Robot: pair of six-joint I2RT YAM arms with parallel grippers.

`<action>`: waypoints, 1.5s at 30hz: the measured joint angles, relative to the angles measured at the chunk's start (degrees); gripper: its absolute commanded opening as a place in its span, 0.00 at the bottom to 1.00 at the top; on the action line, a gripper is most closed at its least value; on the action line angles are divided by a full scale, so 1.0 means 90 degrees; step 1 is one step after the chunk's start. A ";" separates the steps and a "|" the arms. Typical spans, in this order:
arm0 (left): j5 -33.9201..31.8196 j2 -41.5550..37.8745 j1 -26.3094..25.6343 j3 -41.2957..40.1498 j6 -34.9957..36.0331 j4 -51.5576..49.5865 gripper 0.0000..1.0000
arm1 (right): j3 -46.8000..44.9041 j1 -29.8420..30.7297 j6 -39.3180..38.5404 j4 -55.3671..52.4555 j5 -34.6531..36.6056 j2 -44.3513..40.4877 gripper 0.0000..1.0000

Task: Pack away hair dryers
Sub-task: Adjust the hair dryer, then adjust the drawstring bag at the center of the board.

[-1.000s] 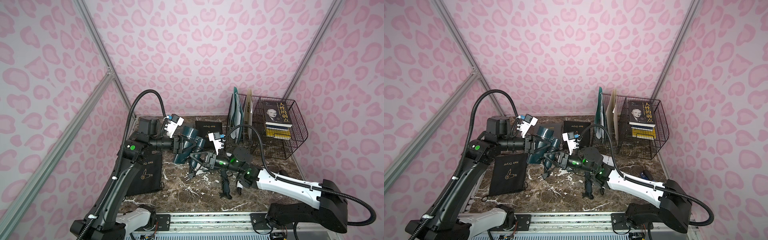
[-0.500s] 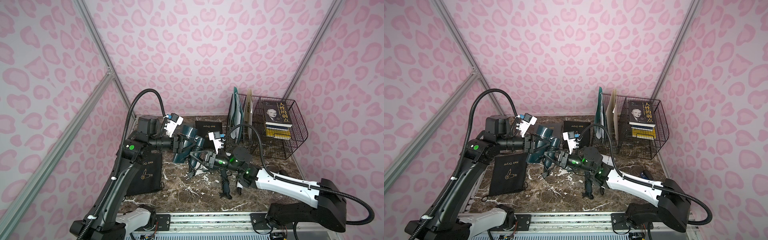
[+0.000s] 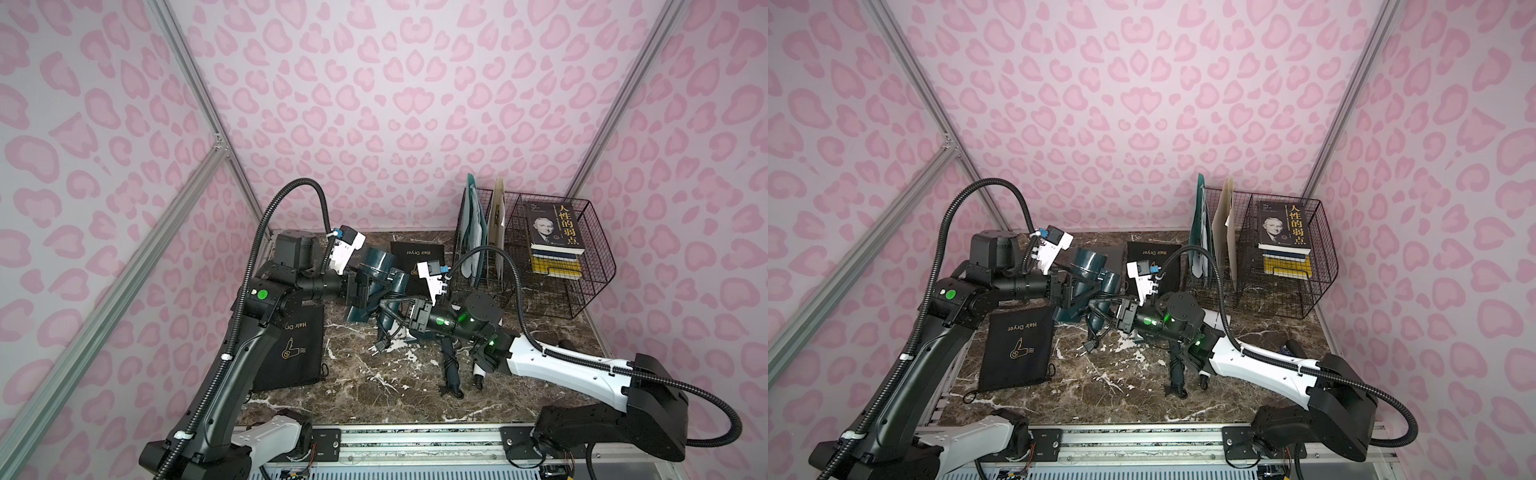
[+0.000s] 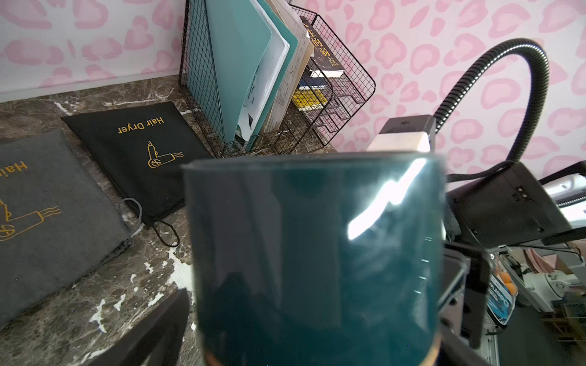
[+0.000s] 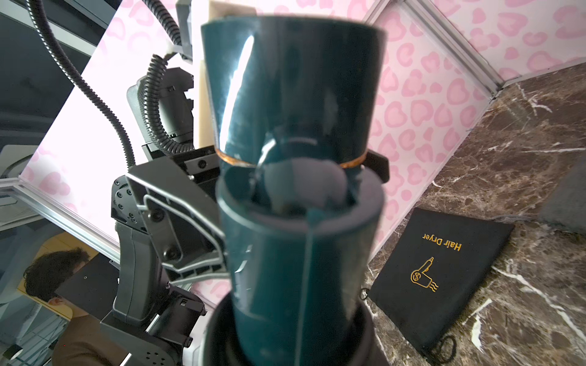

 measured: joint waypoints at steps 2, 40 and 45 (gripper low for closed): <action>-0.0155 0.0039 0.0002 0.0121 0.0075 -0.0095 0.99 | -0.0036 -0.0049 0.0007 0.0053 0.0012 -0.0005 0.00; -0.4228 -0.1367 0.0680 -0.4022 0.7128 -0.3109 0.80 | -0.1411 -0.1824 -0.0748 -0.1953 -0.0119 -0.1744 0.00; -0.4405 -0.0947 0.0692 -0.4476 0.7174 -0.2344 0.75 | -0.1547 -0.1940 -0.0750 -0.1955 -0.0170 -0.1887 0.00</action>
